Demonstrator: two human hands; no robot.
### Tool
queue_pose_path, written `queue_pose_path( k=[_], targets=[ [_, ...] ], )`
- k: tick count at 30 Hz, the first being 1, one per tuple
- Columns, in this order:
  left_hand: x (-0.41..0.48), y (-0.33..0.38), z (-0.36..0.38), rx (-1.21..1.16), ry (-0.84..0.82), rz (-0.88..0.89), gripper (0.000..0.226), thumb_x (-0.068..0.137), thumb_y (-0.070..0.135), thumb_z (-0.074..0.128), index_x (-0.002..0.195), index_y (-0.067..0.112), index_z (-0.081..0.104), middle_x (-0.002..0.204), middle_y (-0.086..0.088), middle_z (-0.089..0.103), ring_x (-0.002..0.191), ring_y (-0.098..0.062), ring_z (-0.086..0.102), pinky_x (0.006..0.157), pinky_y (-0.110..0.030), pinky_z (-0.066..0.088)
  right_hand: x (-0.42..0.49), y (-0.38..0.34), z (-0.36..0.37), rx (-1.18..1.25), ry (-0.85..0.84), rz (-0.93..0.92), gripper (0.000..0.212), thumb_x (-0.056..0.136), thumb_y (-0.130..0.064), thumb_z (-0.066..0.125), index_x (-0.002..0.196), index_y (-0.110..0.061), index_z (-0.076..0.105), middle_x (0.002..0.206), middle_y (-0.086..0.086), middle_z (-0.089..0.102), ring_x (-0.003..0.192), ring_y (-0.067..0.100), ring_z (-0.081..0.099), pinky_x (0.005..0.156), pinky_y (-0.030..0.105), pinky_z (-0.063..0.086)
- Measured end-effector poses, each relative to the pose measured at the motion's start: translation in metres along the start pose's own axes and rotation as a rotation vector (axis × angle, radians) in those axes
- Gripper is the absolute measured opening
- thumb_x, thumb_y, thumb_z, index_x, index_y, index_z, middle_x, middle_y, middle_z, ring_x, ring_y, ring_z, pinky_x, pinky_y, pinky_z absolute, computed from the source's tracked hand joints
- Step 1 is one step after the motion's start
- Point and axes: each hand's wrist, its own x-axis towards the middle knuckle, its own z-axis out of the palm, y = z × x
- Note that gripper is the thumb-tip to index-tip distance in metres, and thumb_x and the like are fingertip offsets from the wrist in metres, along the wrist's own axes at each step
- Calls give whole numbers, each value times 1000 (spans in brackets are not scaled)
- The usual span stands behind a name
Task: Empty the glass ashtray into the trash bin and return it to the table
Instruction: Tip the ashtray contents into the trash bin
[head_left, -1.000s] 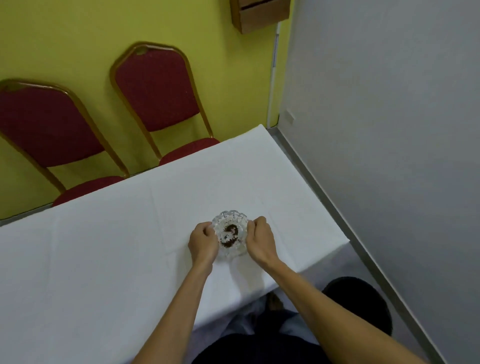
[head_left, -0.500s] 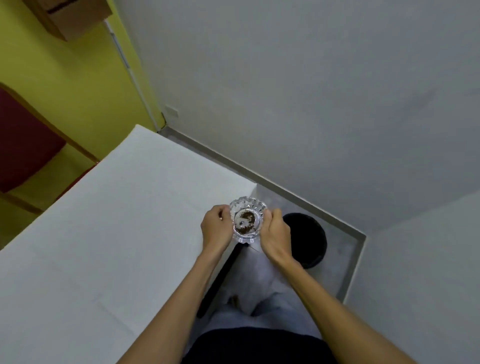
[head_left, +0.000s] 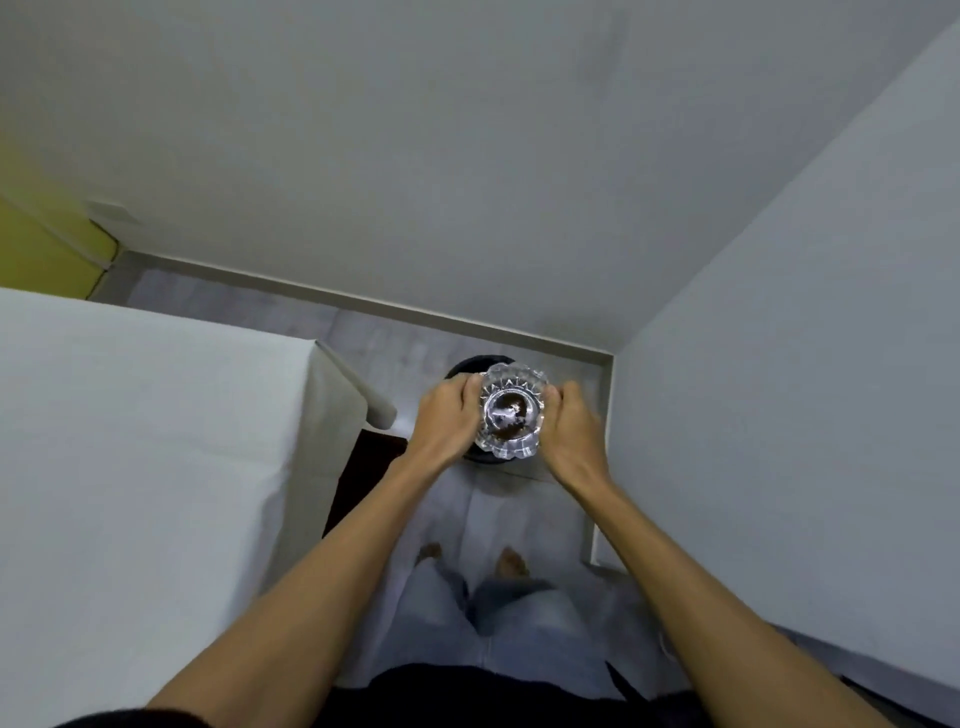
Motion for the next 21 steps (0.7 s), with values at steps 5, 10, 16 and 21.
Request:
queue_pose_path(
  k=[5,10,16,21],
  targets=[
    [39,-38,62,38,-14,-17,40,106,28,37,111,4,68,102,-12,72,93,-23,63,76,-23,36,43,65,40,8,-19,20,33,104,-36,37,95,-11,57,84,3,61,77,23,57,66,32,37],
    [96,-117,125,62,-8,-70,40,106,28,37,105,5,69,99,-13,73,94,-28,66,73,-24,35,95,131,116,46,-57,29,31,104,-35,39,101,-11,58,86,-1,62,78,18,58,67,30,40],
    [170,-219,192,42,-8,-104,41,106,32,33,103,7,66,95,-10,70,91,-26,64,73,-26,37,158,203,218,83,-79,26,33,104,-34,39,107,-8,60,86,0,64,75,17,61,62,29,43],
    [218,-294,244,36,64,-43,40,107,33,29,93,7,56,83,-3,61,77,-19,57,68,-27,36,198,259,292,161,-55,-19,29,103,-35,42,100,-13,60,76,-12,62,67,-3,59,59,14,44]
  ],
)
